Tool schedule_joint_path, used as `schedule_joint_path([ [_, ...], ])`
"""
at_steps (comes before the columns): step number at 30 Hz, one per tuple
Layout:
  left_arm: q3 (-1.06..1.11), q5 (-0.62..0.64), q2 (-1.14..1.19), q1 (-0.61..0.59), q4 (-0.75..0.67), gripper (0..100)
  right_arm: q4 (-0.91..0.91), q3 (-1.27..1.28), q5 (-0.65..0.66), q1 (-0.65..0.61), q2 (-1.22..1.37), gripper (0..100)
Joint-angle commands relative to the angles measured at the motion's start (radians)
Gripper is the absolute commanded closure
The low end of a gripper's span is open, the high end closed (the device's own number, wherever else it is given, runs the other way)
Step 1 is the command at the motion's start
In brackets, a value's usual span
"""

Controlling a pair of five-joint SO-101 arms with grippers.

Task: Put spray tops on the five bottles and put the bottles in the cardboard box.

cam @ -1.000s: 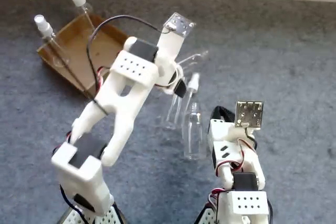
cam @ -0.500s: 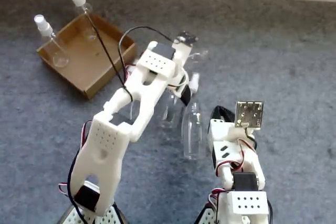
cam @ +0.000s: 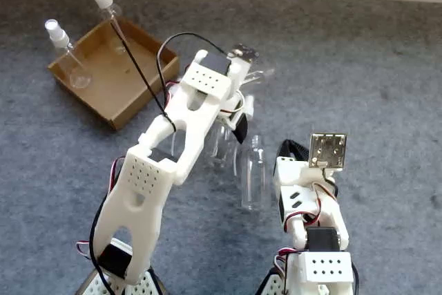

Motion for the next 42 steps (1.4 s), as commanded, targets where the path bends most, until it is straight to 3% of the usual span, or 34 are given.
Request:
schedule_joint_path([
  [1,-0.053,0.011,-0.013,0.01,0.02,73,-0.025,0.03,-0.003,0.007,-0.012,99.4],
  [4,-0.051,0.011,-0.012,0.008,0.02,75,-0.025,0.03,-0.003,0.007,-0.012,99.4],
  [9,-0.056,0.005,-0.013,0.015,0.014,89,-0.025,0.031,-0.003,0.007,-0.012,99.4],
  [21,-0.16,0.008,-0.082,0.018,0.115,88,-0.025,0.031,-0.003,0.007,-0.012,99.4],
  [34,-0.174,0.011,-0.371,0.016,0.121,88,-0.025,0.031,-0.003,0.007,-0.012,99.4],
  [42,0.022,0.011,-0.645,0.016,0.123,88,-0.025,0.031,-0.003,0.005,-0.012,99.4],
])
